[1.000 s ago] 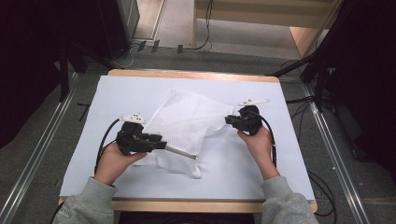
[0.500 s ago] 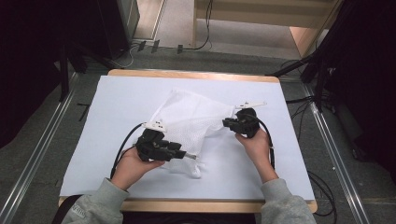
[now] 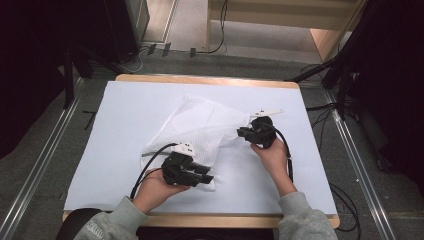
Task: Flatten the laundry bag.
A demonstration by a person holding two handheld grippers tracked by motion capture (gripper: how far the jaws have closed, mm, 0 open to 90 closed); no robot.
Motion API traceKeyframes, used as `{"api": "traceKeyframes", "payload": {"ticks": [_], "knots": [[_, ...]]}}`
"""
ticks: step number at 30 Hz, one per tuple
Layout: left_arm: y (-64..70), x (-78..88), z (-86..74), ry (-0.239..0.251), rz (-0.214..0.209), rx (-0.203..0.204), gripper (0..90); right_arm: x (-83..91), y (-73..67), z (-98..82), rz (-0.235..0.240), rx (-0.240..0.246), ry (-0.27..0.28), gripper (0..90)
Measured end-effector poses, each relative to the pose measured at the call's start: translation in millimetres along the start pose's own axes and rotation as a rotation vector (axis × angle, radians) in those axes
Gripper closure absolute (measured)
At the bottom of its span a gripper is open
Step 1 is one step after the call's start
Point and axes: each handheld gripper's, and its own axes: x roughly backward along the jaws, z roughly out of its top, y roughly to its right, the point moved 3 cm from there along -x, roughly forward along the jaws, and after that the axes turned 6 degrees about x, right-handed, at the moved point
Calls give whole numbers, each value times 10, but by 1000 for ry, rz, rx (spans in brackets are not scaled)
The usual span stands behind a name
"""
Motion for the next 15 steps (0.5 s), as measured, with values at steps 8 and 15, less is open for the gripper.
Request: {"api": "traceKeyframes", "payload": {"ticks": [8, 15], "knots": [[-163, -325, -156, -72, 36, 16, 577, -42, 8, -10, 8, 0, -7, 801], [-146, -427, -207, -38, 53, -15, 593, -89, 19, -16, 12, -8, -18, 763]]}}
